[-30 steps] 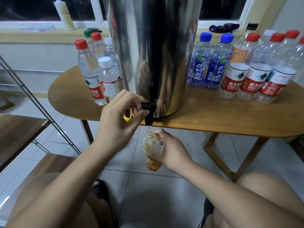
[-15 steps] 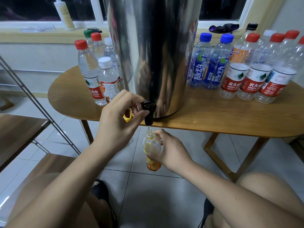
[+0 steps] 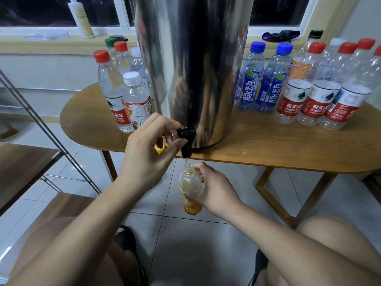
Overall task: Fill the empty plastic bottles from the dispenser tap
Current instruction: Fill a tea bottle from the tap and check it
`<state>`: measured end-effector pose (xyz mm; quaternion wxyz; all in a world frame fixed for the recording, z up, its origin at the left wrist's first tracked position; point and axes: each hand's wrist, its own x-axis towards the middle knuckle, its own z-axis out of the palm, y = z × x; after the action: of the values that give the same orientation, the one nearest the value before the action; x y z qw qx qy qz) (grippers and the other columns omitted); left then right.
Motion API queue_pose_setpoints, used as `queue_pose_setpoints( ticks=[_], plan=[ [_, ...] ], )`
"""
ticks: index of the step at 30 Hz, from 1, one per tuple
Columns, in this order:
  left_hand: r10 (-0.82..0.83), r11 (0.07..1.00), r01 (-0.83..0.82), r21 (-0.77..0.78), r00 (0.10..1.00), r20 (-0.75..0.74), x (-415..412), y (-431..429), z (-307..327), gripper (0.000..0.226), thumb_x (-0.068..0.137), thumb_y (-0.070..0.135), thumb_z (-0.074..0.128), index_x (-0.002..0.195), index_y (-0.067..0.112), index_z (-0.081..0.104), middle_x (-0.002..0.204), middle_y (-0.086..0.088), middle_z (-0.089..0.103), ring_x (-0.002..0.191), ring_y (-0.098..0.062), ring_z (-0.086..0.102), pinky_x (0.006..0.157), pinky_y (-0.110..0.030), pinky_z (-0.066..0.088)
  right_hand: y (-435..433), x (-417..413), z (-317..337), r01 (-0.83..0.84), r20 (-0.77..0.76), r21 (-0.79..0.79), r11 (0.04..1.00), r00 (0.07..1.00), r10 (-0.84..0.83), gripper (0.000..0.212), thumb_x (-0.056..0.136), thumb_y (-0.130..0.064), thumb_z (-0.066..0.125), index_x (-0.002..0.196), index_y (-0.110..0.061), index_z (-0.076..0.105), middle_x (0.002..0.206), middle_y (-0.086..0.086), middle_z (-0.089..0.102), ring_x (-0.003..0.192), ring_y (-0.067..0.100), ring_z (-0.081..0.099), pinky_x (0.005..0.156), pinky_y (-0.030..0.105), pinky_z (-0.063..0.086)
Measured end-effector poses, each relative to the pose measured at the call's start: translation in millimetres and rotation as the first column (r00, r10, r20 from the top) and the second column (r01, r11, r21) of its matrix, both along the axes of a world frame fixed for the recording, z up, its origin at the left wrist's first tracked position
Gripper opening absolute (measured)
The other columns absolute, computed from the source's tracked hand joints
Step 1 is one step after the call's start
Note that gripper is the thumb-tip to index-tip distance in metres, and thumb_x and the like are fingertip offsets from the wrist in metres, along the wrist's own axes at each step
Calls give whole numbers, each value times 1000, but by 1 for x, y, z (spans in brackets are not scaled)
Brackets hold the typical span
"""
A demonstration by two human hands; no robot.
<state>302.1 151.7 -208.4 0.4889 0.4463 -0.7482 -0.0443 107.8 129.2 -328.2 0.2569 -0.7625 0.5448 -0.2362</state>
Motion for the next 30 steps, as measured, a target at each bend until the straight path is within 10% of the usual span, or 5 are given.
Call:
queue_pose_setpoints(
  ticks=[30],
  plan=[
    [8, 1000, -8, 3, 1000, 3, 0, -1, -1, 17, 94, 7, 84, 103, 10, 70, 87, 2, 60, 80, -11, 57, 70, -23, 43, 0, 0, 2, -7, -23, 5, 1000, 1000, 7, 59, 79, -50, 81, 128, -34, 51, 118, -8, 67, 106, 22, 67, 89, 43, 57]
  ],
)
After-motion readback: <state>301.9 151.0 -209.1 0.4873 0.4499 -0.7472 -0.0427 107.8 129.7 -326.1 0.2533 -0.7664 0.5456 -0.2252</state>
